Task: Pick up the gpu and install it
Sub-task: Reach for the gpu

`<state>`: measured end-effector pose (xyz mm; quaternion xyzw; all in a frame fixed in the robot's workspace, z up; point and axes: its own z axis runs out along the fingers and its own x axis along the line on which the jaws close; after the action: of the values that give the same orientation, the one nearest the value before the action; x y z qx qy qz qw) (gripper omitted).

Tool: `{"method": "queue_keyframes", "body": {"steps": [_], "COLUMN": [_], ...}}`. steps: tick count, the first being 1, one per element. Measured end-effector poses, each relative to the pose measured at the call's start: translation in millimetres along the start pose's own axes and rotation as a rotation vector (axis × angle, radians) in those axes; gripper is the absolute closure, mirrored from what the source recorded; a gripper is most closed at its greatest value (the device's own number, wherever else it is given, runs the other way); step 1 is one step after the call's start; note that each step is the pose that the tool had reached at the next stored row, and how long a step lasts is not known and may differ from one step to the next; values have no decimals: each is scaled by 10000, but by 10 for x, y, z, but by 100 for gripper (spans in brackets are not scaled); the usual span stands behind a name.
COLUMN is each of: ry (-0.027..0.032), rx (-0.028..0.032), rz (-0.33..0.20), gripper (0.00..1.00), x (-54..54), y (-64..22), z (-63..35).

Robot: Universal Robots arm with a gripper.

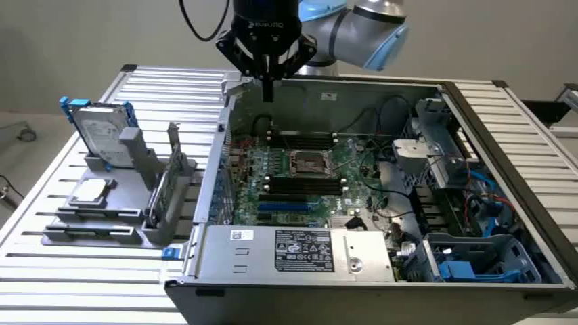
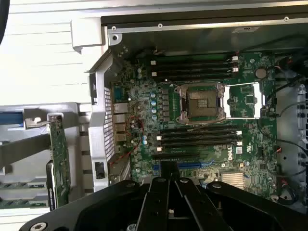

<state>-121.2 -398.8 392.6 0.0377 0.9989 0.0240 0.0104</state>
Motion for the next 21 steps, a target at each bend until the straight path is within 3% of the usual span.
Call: {"method": "queue_keyframes", "body": {"steps": [10,14,21], "ry": [7,153,155], "rx": [1,12,13], "rz": [12,18,18], "gripper": [89,89,89], "x": [4,161,482], "y": [0,-5,17], "z": [0,3,62]}}
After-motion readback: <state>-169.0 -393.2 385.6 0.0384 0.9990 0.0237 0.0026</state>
